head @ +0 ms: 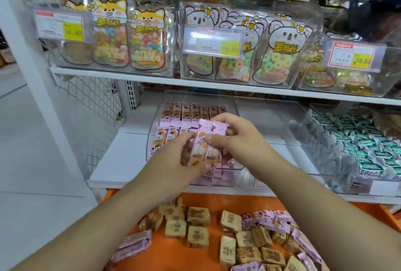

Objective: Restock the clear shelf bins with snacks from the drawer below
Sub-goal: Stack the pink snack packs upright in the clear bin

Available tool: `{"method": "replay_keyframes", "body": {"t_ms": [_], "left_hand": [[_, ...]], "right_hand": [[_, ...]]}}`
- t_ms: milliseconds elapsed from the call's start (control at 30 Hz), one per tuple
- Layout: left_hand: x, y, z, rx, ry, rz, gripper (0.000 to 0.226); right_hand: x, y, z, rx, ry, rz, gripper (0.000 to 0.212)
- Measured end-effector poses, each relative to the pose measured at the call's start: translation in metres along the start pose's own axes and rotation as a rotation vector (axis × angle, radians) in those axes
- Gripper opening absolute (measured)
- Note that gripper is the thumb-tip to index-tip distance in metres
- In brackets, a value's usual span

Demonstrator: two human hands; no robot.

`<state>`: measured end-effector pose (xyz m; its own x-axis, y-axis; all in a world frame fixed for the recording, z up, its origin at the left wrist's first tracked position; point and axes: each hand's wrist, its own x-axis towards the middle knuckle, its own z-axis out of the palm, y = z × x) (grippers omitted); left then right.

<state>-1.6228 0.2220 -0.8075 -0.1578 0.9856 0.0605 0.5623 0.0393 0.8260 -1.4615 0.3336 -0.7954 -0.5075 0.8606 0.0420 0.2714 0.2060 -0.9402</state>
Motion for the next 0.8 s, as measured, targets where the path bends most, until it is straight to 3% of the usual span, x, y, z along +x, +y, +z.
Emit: {"method": "replay_keyframes", "body": {"t_ms": [67,167,367,533,800], "left_hand": [[0.004,-0.003,-0.003,0.135,0.018,0.056,0.062],[0.010,-0.016,-0.008,0.296,0.033,0.119,0.077],[0.012,-0.037,0.003,0.506,-0.069,0.160,0.073],[0.018,-0.055,0.011,0.649,-0.072,0.145,0.076],[0.016,-0.057,0.014,0.713,-0.046,0.110,0.078]], "right_hand": [[0.017,-0.003,-0.003,-0.005,0.000,0.035,0.017],[0.039,0.000,-0.009,-0.003,-0.006,0.117,0.017],[0.058,0.021,0.004,-0.101,-0.011,0.134,0.018],[0.058,0.030,0.015,-0.537,0.075,0.047,0.063],[0.034,0.020,0.018,-0.834,-0.096,-0.034,0.069]]}}
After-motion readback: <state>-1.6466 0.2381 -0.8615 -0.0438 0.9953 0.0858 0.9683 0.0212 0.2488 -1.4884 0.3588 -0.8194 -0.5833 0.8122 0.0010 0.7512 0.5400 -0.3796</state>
